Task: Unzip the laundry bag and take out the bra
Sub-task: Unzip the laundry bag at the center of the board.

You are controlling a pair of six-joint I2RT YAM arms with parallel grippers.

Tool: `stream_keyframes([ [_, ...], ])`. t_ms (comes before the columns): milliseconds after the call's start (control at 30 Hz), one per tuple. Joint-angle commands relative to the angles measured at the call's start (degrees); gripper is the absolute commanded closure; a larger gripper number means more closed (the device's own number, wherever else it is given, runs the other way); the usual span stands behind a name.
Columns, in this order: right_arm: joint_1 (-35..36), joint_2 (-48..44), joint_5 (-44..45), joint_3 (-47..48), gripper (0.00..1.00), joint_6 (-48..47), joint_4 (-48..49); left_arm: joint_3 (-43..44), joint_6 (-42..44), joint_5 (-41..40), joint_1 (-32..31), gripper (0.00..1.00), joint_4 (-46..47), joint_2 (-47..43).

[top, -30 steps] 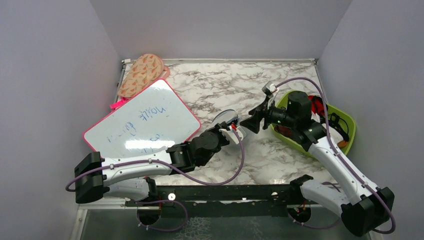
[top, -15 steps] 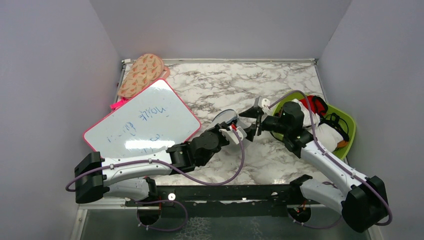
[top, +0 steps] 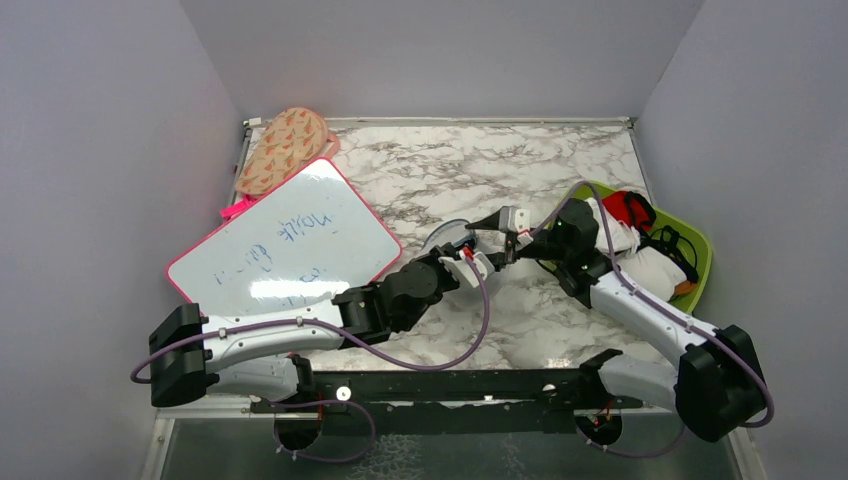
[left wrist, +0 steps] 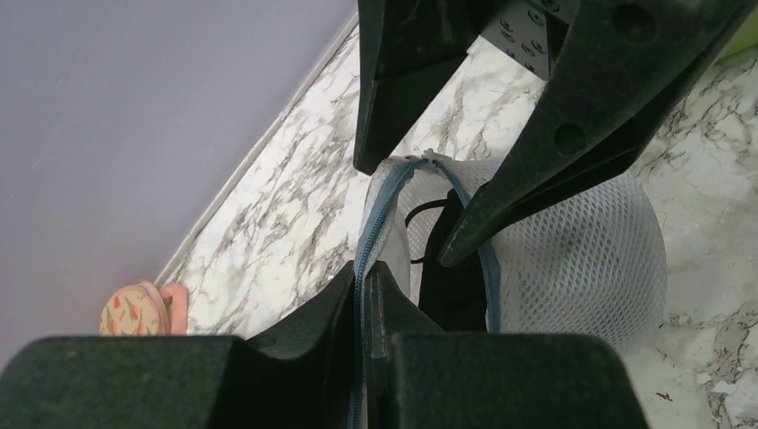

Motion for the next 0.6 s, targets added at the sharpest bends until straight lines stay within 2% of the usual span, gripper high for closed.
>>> stream_keyframes([
  [0,2.1,1.9,-4.7,2.0,0.48,-4.6,4.6,2.9,-1.0,1.2,-0.4,1.0,-0.2,-0.4],
  [67,3.0,3.5,-3.8,3.7,0.51,-6.0,2.6,3.2,-1.2,1.3,-0.3,1.0,-0.6,-0.1],
  [167,3.9,5.2,-2.5,5.2,0.51,-6.5,1.3,3.5,-1.4,1.6,-0.4,1.0,-1.2,0.1],
  [233,4.0,5.2,-0.8,4.0,0.51,-4.3,4.2,3.6,-1.5,1.5,-0.3,1.0,-1.1,0.0],
  [300,4.0,4.7,1.7,2.0,0.59,0.2,9.3,3.7,-1.8,1.4,-0.4,0.97,-1.1,0.0],
  [367,4.0,3.8,4.0,-0.9,0.67,4.7,13.6,3.6,-2.3,0.7,-0.3,0.87,-1.0,-0.1],
  [467,4.0,1.3,10.2,-6.1,0.81,11.6,21.3,3.5,-2.7,-1.3,-0.4,0.65,-0.4,-0.5],
  [567,4.0,0.0,14.3,-10.2,0.92,18.1,29.9,3.0,-3.2,-1.9,-0.3,0.51,0.2,-1.1],
])
